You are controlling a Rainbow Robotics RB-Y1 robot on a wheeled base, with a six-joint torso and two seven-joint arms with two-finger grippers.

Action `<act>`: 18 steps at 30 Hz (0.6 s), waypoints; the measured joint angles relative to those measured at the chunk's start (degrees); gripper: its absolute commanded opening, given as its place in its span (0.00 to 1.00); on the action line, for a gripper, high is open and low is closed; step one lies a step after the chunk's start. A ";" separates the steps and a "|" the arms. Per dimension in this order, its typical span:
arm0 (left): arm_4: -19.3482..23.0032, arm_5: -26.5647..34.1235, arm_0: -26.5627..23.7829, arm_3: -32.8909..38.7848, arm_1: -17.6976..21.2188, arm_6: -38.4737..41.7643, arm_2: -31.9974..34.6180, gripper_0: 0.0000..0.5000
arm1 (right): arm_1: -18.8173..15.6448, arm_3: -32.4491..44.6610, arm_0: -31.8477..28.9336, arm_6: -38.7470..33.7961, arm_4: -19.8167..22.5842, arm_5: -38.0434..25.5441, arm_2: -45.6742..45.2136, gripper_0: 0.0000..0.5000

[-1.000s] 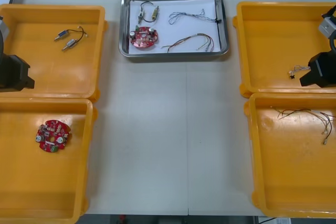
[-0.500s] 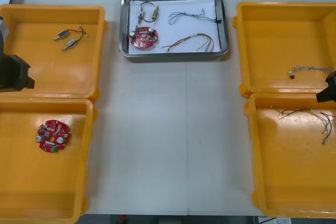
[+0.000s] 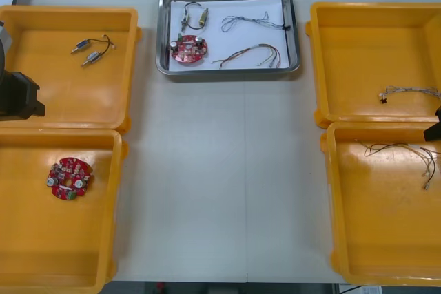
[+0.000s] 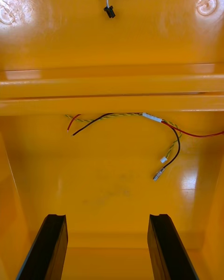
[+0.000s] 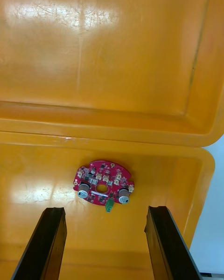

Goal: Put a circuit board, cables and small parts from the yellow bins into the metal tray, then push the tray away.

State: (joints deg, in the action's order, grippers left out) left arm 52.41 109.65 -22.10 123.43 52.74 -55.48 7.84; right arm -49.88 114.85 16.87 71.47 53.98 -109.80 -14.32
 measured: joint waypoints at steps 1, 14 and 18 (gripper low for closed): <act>0.00 0.00 0.00 0.00 0.00 0.00 0.00 1.00 | 0.00 0.00 -0.04 0.00 0.00 0.00 -0.01 1.00; 0.00 0.00 0.00 0.00 0.00 0.00 0.00 1.00 | 0.00 0.00 -0.49 0.00 -0.06 0.00 -0.38 1.00; 0.00 0.00 0.00 0.00 0.00 0.00 0.00 1.00 | 0.00 0.01 -0.49 0.00 -0.06 0.00 -0.38 1.00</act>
State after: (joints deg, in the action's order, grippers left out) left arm 52.41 109.65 -22.10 123.43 52.74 -55.48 7.84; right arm -49.88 114.86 16.38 71.47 53.92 -109.80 -14.70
